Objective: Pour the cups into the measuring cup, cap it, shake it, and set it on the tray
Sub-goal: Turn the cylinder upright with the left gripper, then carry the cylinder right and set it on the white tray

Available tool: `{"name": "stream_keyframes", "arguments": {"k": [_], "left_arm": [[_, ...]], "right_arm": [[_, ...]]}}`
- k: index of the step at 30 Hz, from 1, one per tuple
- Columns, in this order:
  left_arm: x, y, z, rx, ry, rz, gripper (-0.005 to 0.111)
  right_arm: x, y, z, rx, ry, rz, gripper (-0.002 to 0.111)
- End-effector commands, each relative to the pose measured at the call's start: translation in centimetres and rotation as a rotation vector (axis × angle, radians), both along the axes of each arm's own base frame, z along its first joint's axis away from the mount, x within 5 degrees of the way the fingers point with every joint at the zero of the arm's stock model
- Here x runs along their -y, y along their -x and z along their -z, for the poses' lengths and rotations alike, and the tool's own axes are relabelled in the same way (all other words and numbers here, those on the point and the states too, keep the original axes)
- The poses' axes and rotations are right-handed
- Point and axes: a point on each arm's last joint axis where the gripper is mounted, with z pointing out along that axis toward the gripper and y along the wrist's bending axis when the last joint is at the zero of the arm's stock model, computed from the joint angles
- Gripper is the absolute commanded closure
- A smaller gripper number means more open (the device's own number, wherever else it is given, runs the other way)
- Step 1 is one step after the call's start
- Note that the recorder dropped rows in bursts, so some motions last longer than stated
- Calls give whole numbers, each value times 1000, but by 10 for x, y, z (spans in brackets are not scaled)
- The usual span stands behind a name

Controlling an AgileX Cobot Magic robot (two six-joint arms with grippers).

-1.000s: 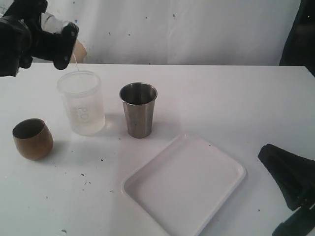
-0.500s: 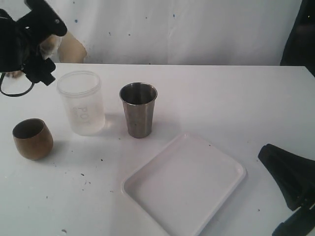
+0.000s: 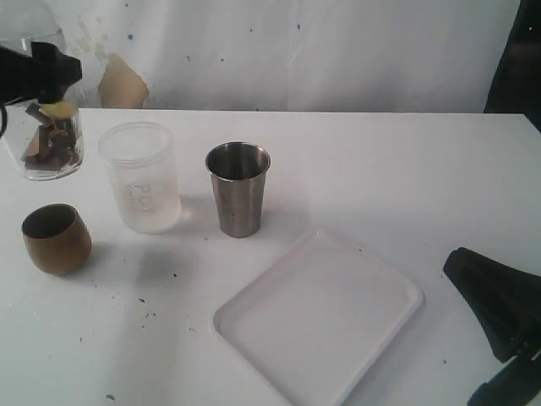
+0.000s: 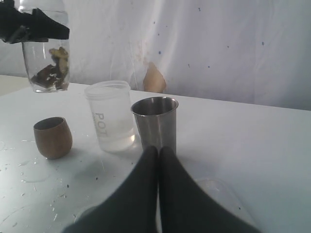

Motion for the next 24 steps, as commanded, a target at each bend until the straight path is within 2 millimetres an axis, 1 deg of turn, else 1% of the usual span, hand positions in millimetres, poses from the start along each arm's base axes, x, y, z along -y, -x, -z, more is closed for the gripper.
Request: {"name": "stream_keyframes", "arguments": {"k": [1, 4, 5, 9, 13, 16, 19, 21, 24], "left_arm": [[-6, 24, -8, 99, 224, 68, 107], [0, 47, -5, 229, 287, 191, 107], [4, 58, 0, 276, 305, 247, 107], [13, 83, 13, 379, 358, 380, 107], [21, 93, 19, 419, 358, 463, 107], [44, 103, 20, 457, 227, 624, 107], [60, 109, 25, 450, 171, 711, 107], [73, 112, 34, 399, 154, 768, 107], [90, 114, 47, 378, 125, 849, 107]], "right_arm": [[1, 1, 1, 6, 10, 5, 108], [1, 1, 1, 6, 10, 5, 108], [1, 1, 2, 3, 12, 4, 108], [1, 1, 3, -3, 15, 3, 108], [1, 1, 3, -3, 15, 3, 108], [1, 1, 3, -3, 15, 3, 108], [1, 1, 3, -3, 15, 3, 108], [1, 1, 3, -3, 15, 3, 108], [1, 1, 2, -2, 14, 3, 108]]}}
